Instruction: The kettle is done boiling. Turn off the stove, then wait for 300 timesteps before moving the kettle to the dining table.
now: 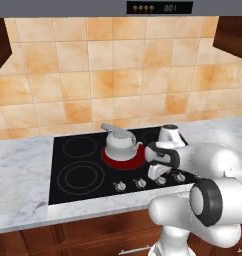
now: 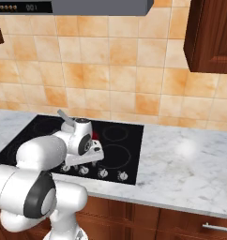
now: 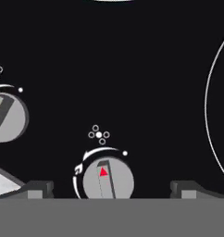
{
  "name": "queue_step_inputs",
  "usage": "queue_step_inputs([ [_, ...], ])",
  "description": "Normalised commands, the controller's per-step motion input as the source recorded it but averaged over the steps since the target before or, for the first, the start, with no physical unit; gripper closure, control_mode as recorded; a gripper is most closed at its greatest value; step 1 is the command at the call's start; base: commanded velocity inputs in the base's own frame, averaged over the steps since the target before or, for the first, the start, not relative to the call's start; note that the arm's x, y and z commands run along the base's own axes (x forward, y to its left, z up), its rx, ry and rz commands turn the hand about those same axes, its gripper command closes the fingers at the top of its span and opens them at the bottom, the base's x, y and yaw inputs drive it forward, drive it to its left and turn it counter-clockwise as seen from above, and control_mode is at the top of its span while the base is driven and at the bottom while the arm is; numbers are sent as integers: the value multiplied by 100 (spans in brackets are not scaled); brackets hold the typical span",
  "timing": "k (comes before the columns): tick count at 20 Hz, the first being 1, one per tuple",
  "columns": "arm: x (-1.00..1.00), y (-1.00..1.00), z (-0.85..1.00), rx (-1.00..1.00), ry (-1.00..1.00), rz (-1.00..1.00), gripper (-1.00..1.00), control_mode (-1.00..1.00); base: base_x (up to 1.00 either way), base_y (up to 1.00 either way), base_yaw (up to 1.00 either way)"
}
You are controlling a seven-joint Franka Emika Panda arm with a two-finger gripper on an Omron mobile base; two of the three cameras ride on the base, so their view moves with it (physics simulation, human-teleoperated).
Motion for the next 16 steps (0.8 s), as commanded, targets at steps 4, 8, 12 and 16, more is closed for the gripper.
queue_step_inputs([
  [4, 8, 0, -29, 0, 8, 1, -100, -100, 0, 0, 0],
  [8, -11, -1, -15, 0, 1, 0, -100, -100, 0, 0, 0],
  [12, -15, 0, -15, 0, 0, 0, -100, -100, 0, 0, 0],
  [16, -48, 0, -12, 0, -2, 0, -100, -100, 0, 0, 0],
])
